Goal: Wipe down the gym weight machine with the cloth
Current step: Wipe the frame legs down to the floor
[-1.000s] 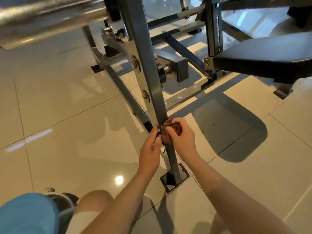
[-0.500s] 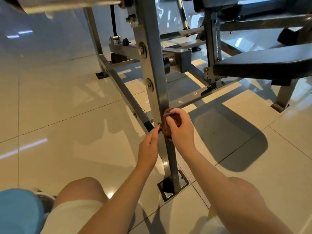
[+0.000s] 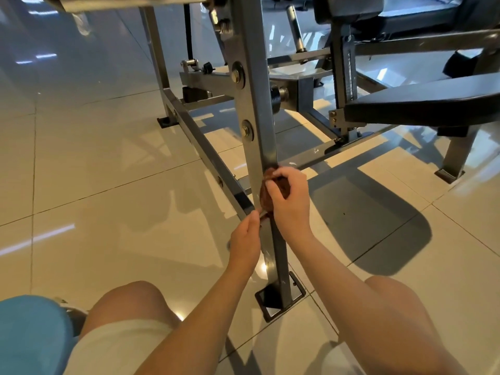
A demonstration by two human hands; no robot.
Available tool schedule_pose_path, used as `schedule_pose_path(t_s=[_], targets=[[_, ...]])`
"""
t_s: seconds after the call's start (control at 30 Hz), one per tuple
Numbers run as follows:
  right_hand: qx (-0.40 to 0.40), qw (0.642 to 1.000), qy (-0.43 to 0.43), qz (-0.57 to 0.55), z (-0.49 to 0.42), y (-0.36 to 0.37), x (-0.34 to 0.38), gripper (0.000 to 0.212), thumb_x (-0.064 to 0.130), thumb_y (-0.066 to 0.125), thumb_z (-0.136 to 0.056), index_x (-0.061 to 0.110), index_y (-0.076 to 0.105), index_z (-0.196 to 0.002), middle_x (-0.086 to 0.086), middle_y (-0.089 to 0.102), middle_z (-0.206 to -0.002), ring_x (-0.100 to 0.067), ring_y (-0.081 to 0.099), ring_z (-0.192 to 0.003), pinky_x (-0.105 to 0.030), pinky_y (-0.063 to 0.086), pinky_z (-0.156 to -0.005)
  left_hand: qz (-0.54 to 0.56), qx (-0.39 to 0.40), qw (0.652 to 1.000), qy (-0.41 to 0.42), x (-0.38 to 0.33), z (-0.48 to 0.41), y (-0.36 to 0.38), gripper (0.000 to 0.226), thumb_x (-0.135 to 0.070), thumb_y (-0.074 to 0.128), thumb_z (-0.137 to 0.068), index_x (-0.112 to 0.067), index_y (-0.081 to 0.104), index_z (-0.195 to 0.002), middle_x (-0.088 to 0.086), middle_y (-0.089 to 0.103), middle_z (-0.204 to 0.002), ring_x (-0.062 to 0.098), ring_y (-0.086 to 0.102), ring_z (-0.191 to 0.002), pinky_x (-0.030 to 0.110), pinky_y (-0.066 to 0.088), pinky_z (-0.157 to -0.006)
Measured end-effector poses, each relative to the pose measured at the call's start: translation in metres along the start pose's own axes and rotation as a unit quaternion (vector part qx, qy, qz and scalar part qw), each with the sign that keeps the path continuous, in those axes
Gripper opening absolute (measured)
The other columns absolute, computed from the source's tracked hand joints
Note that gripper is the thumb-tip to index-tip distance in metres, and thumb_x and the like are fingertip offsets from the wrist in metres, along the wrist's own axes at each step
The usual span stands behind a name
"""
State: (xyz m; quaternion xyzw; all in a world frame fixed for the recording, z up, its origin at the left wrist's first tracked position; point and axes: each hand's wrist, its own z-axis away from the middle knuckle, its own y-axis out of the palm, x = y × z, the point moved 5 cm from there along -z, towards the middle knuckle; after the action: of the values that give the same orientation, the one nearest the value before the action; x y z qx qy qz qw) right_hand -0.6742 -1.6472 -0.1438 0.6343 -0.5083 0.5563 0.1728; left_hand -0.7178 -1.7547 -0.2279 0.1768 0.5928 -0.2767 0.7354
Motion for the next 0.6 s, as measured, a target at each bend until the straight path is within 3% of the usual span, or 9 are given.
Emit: schedule_pose_path(t_s=[0.13, 0.3, 0.4, 0.5, 0.6], targets=[[-0.021, 1.0, -0.003, 0.0, -0.002, 0.017, 0.001, 0.015, 0.016, 0.066, -0.097, 0.025, 0.062, -0.108, 0.003, 0.05, -0.13, 0.002, 0.042, -0.12, -0.002, 0.035, -0.1, 0.038, -0.001, 0.999, -0.016, 0.009, -0.003, -0.001, 0.046, -0.076, 0.033, -0.09, -0.052, 0.066, -0.111, -0.018, 0.071, -0.113, 0.006, 0.062, -0.116, 0.042, 0.048, -0.108], [0.012, 0.998, 0.058, 0.029, 0.039, -0.002, -0.039, 0.016, 0.016, 0.066, -0.097, 0.03, 0.064, -0.102, 0.012, 0.059, -0.111, 0.006, 0.051, -0.106, -0.023, 0.05, -0.096, 0.052, 0.006, 0.999, 0.009, 0.007, 0.0, 0.0, 0.041, -0.057, 0.036, -0.104, -0.041, 0.057, -0.136, -0.015, 0.065, -0.124, 0.006, 0.057, -0.124, 0.028, 0.047, -0.105], [0.007, 0.998, 0.054, 0.024, 0.02, -0.008, -0.027, 0.013, 0.018, 0.065, -0.097, 0.026, 0.067, -0.107, 0.011, 0.062, -0.11, 0.002, 0.053, -0.103, -0.021, 0.051, -0.091, 0.045, 0.003, 0.999, 0.015, 0.002, -0.002, 0.002, 0.042, -0.053, 0.035, -0.106, -0.038, 0.055, -0.14, -0.016, 0.064, -0.124, 0.006, 0.057, -0.122, 0.021, 0.048, -0.098], [-0.017, 0.999, 0.025, -0.014, -0.009, 0.004, 0.002, 0.013, 0.02, 0.061, -0.1, 0.025, 0.061, -0.112, 0.008, 0.06, -0.115, -0.004, 0.053, -0.107, -0.013, 0.045, -0.088, 0.029, -0.015, 0.999, 0.013, 0.002, -0.007, 0.0, 0.033, -0.054, 0.033, -0.106, -0.052, 0.06, -0.125, -0.024, 0.067, -0.113, 0.003, 0.061, -0.116, 0.033, 0.05, -0.104], [-0.023, 0.999, 0.031, -0.032, 0.003, 0.014, -0.007, 0.015, 0.016, 0.056, -0.102, 0.028, 0.055, -0.111, 0.006, 0.058, -0.121, -0.009, 0.052, -0.113, -0.02, 0.049, -0.094, 0.013, -0.012, 1.0, 0.017, 0.002, -0.006, 0.0, 0.027, -0.053, 0.035, -0.106, -0.063, 0.06, -0.102, -0.029, 0.067, -0.1, 0.001, 0.062, -0.111, 0.026, 0.05, -0.097]])
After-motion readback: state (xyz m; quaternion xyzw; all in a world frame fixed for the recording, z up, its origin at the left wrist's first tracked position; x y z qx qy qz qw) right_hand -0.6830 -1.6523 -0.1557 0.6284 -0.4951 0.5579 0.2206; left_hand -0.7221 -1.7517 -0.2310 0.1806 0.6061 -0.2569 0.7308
